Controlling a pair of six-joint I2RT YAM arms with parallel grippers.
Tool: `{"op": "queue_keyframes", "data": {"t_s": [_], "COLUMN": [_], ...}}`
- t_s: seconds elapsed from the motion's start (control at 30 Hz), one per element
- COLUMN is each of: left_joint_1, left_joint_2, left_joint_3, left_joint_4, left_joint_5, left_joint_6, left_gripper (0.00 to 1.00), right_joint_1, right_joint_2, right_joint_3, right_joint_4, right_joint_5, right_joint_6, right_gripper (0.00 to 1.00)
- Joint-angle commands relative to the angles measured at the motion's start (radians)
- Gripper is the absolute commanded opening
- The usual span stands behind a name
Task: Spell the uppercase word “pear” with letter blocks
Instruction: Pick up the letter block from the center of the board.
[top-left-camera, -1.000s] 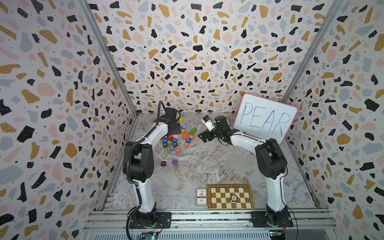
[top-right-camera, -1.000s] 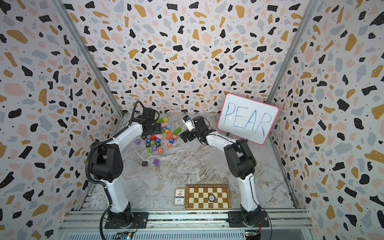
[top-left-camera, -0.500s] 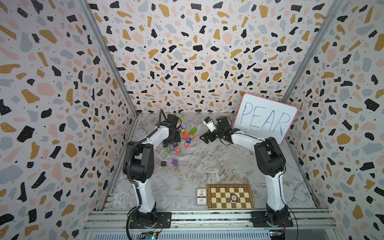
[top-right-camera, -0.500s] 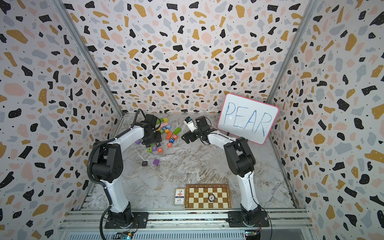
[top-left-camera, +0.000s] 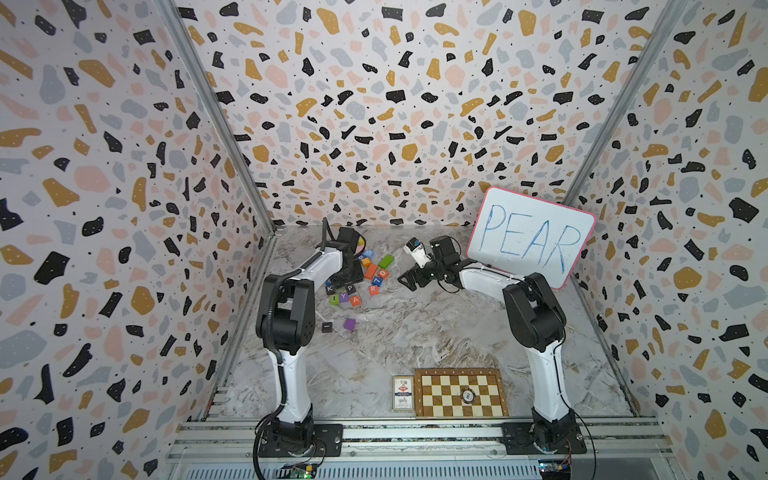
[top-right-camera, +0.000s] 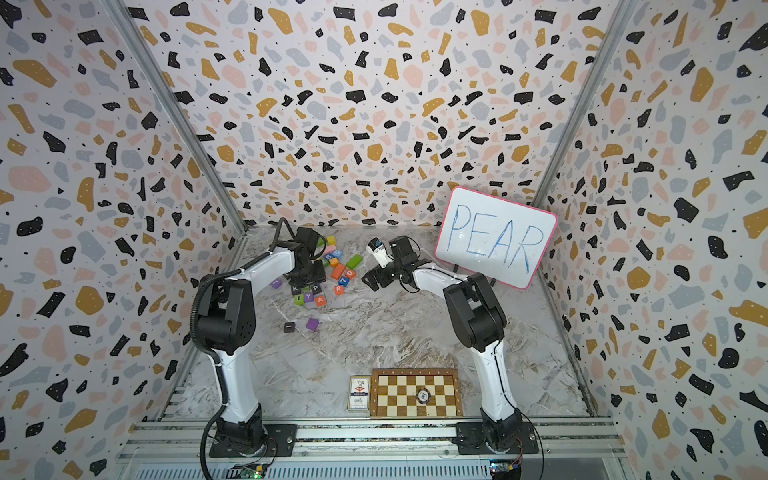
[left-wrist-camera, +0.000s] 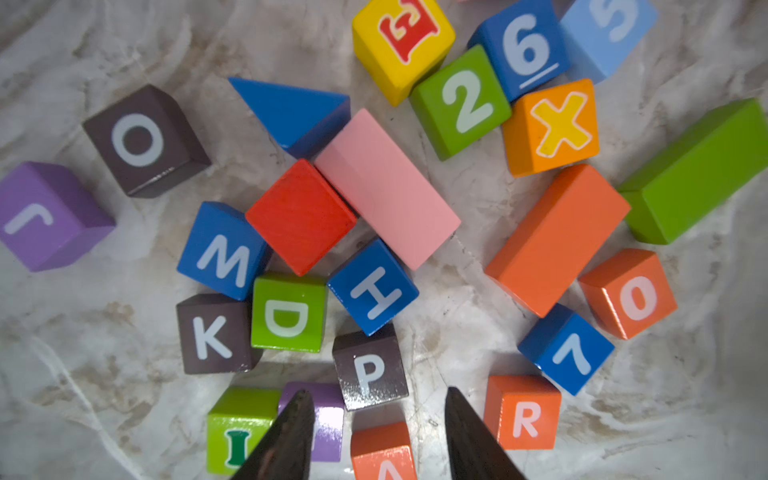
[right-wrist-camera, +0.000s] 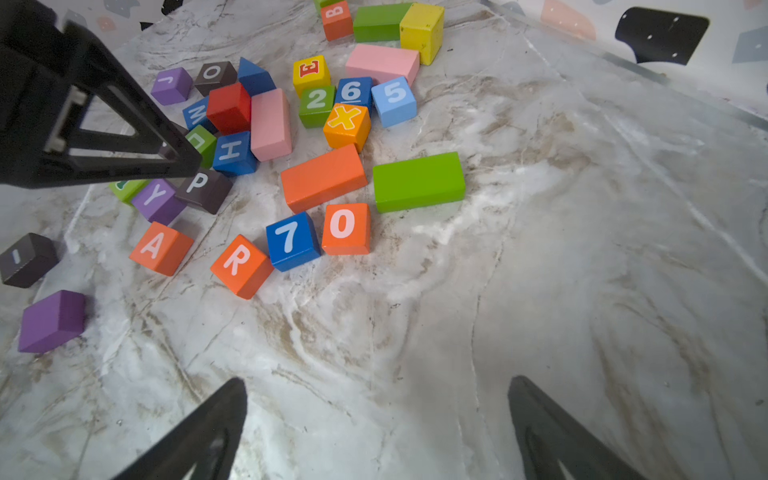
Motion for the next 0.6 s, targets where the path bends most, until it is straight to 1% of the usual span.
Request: {"op": "queue_keyframes", "data": {"t_s": [0.0, 0.13, 0.33, 0.57], "left_joint_1": [-0.003, -0.004, -0.004, -0.004], "left_joint_2": [0.023, 0.04, 0.088, 0.116], "left_joint_3": [0.04, 0.047, 0.066, 0.065], "left_joint_4": [-0.033, -0.036, -0.047, -0.044], "left_joint_5": [-0.009, -0.031, -0.035, -0.05], "left_joint_6": [-0.01, -0.006, -0.004, -0.004], "left_gripper": [0.49, 0.48, 0.44, 0.42], "right_joint_1": [-0.005, -0.008, -0.014, -0.013], "right_joint_2": [-0.003, 0.009, 0.023, 0.035], "right_joint_3": [0.034, 0.039, 0.044, 0.045], "right_joint_4": [-0.02, -0.018, -0.017, -0.011], "right_joint_5": [-0.018, -0.031, -0.044, -0.059], "right_joint_6": [-0.011, -0.007, -0.002, 0.007], "right_gripper": [1.0, 0.99, 1.0, 0.99]}}
